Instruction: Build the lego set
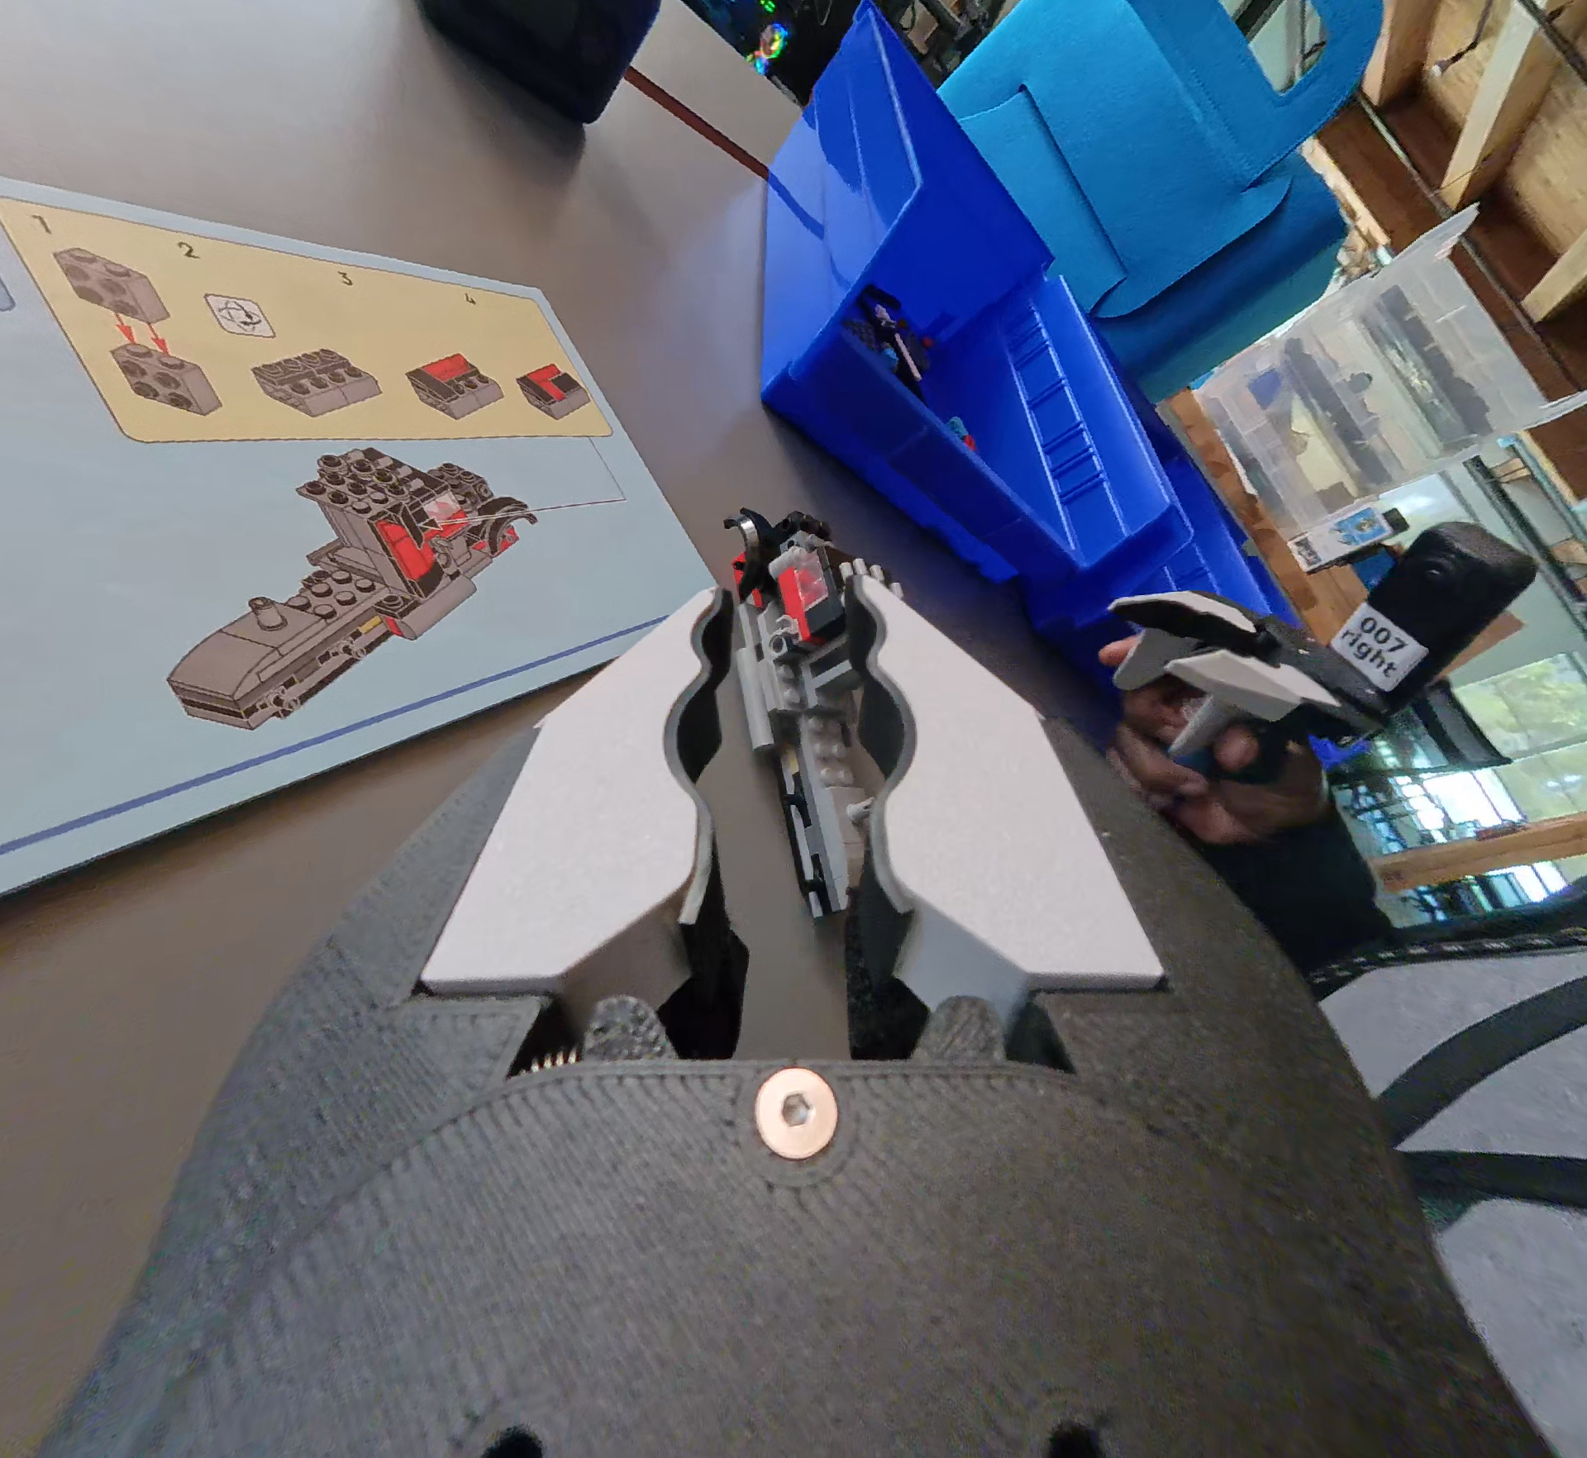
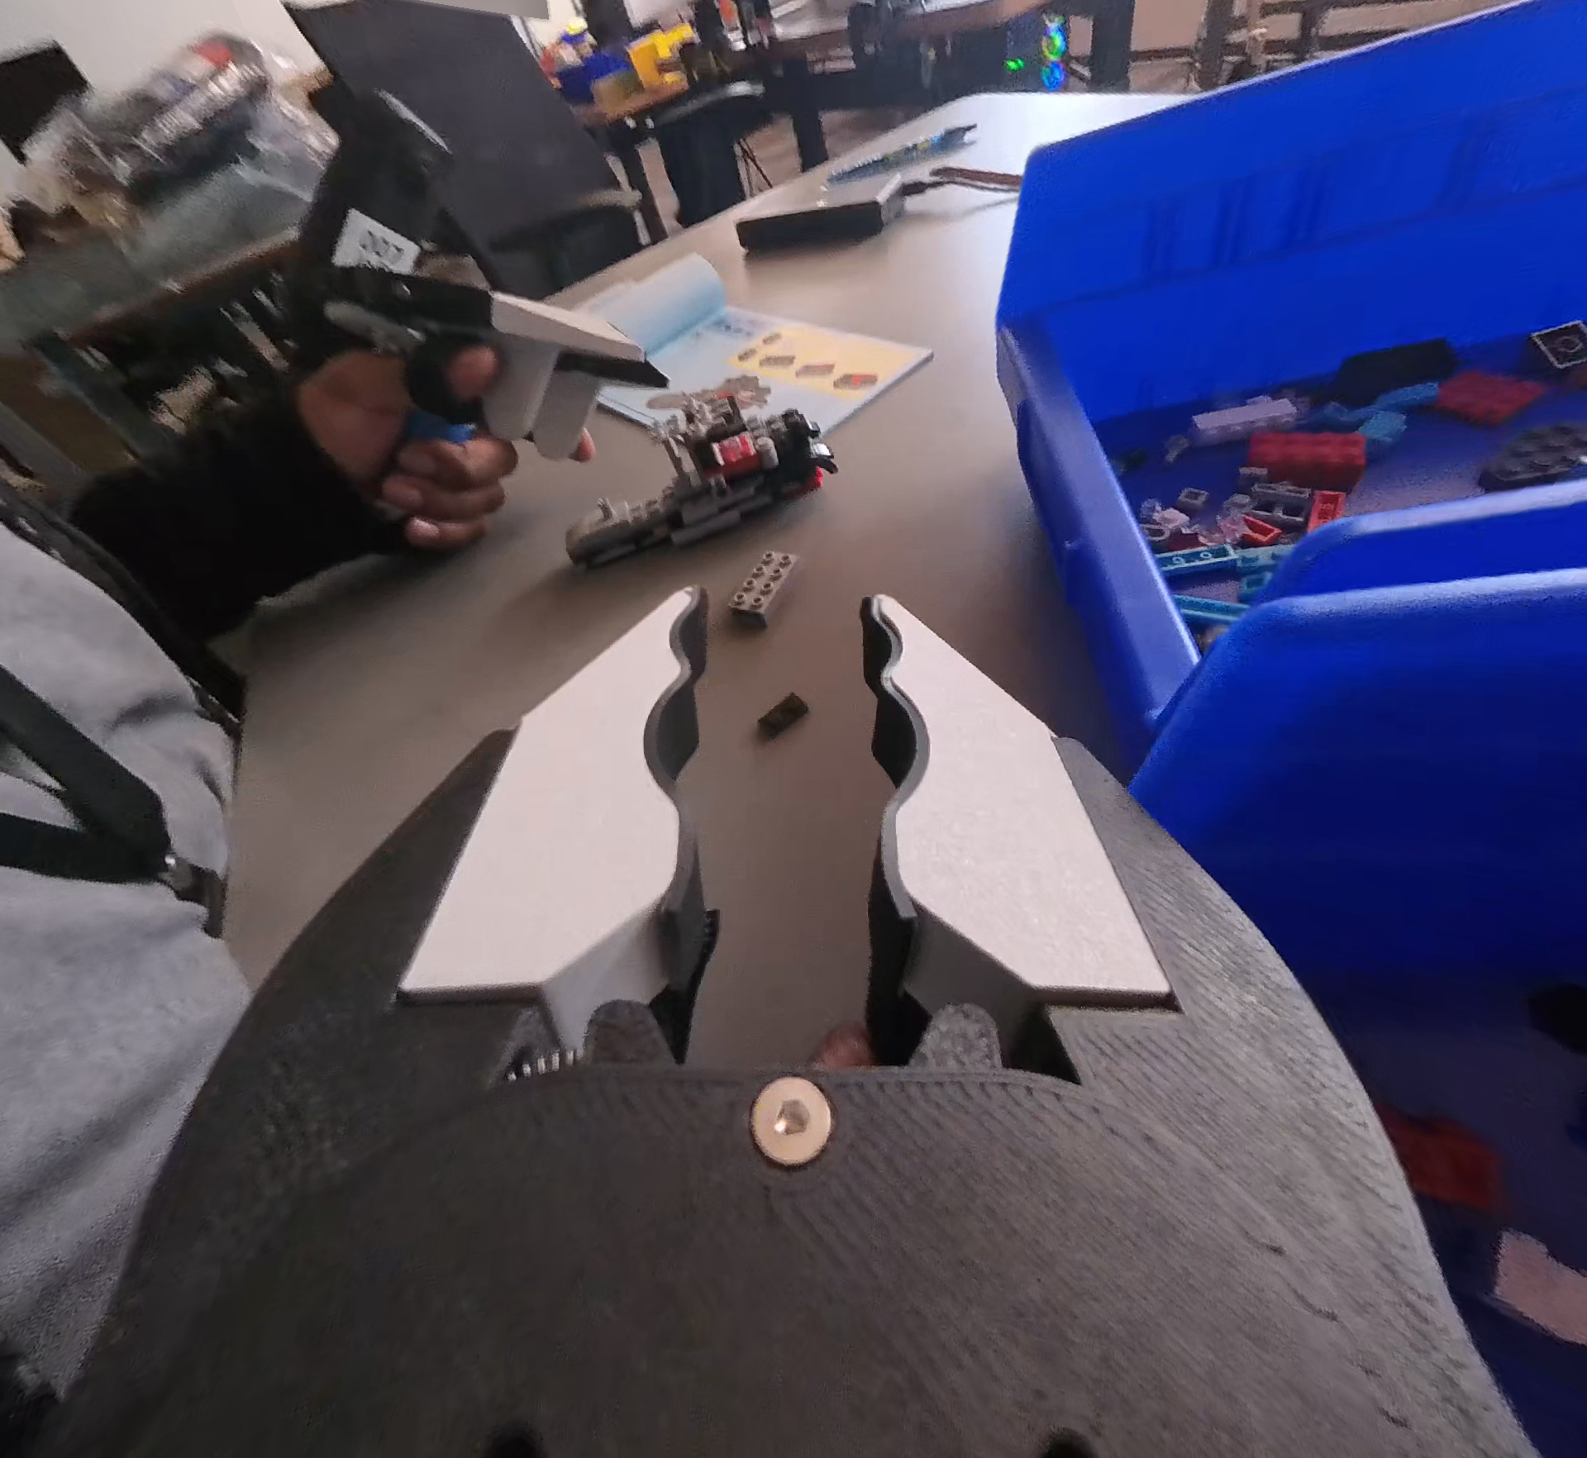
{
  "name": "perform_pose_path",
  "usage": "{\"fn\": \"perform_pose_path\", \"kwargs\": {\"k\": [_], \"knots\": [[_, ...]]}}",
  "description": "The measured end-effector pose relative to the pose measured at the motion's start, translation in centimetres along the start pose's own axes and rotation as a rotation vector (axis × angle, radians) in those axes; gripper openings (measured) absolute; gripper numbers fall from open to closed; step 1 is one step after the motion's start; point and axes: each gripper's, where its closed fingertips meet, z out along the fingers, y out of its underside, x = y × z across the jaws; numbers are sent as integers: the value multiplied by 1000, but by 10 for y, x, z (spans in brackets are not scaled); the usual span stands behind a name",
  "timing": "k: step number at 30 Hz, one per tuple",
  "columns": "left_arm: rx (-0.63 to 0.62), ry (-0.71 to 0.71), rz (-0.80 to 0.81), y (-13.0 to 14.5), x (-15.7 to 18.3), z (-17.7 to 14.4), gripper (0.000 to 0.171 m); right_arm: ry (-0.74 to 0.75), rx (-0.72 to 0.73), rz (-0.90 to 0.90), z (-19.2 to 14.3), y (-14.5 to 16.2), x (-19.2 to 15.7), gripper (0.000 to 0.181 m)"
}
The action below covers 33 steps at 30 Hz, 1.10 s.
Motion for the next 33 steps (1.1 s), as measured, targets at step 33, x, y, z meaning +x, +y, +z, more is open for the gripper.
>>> {"fn": "perform_pose_path", "kwargs": {"k": [33], "knots": [[-1,-102,44,3,-8,7,27,86,166,190,-42,-9,24,30]]}}
